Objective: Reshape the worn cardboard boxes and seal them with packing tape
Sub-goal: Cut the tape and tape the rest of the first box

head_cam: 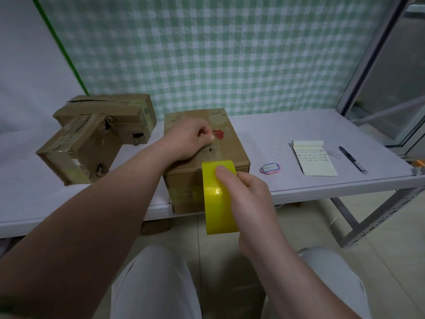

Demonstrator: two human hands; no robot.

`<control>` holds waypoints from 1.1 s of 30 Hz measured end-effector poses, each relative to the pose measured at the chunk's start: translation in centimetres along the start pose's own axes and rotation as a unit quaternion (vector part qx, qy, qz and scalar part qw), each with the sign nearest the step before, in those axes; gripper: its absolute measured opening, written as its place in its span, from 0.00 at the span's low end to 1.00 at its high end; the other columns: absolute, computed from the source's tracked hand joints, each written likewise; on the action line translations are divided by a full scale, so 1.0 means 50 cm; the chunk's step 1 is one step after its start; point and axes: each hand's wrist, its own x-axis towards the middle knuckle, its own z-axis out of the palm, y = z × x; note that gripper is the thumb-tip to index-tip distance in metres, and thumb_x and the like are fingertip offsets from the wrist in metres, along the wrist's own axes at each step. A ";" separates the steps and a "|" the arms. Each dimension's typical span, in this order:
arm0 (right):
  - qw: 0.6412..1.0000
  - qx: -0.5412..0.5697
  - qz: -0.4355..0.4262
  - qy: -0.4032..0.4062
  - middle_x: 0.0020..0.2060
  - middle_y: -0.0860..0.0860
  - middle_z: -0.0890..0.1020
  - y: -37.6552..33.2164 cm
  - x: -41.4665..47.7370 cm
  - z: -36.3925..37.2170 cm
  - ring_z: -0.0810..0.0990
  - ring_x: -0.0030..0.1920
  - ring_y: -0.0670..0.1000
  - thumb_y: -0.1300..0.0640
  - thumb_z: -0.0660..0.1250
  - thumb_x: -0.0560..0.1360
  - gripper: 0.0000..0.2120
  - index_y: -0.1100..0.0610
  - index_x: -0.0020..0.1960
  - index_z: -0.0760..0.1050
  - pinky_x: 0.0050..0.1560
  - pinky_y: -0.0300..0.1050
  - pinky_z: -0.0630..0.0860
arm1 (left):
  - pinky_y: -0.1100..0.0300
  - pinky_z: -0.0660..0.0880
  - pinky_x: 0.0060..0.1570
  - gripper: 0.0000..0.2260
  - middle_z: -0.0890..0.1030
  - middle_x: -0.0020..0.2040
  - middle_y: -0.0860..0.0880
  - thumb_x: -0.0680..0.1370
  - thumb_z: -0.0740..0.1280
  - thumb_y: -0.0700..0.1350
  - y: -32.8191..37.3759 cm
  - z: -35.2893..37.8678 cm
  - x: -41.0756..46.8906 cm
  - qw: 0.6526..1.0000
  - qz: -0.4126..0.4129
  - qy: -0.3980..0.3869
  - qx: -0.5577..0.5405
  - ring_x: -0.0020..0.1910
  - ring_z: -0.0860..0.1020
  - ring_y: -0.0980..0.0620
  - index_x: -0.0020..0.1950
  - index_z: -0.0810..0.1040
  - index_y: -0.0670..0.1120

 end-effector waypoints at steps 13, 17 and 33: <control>0.999 -0.039 -0.037 -0.004 0.28 0.51 0.66 -0.019 0.016 -0.003 0.66 0.32 0.49 0.42 0.63 0.64 0.22 0.63 0.33 0.68 0.33 0.44 0.64 | 0.65 0.65 0.34 0.06 0.74 0.36 0.55 0.78 0.66 0.45 -0.011 0.010 0.006 1.000 0.004 0.017 -0.007 0.35 0.70 0.59 0.41 0.75 0.48; 0.998 -0.052 -0.030 -0.007 0.29 0.51 0.65 -0.027 0.023 -0.005 0.65 0.32 0.50 0.41 0.63 0.63 0.17 0.55 0.30 0.67 0.34 0.45 0.64 | 0.62 0.64 0.34 0.08 0.74 0.36 0.56 0.78 0.66 0.46 -0.016 0.017 0.007 1.000 0.000 0.025 -0.003 0.35 0.70 0.57 0.39 0.73 0.51; 0.998 -0.048 -0.017 -0.024 0.33 0.55 0.70 -0.034 0.034 -0.012 0.71 0.35 0.53 0.40 0.63 0.63 0.29 0.69 0.40 0.70 0.37 0.49 0.68 | 0.58 0.61 0.40 0.06 0.69 0.44 0.54 0.77 0.66 0.47 -0.018 0.030 0.004 0.996 0.020 0.056 0.068 0.46 0.68 0.52 0.53 0.72 0.49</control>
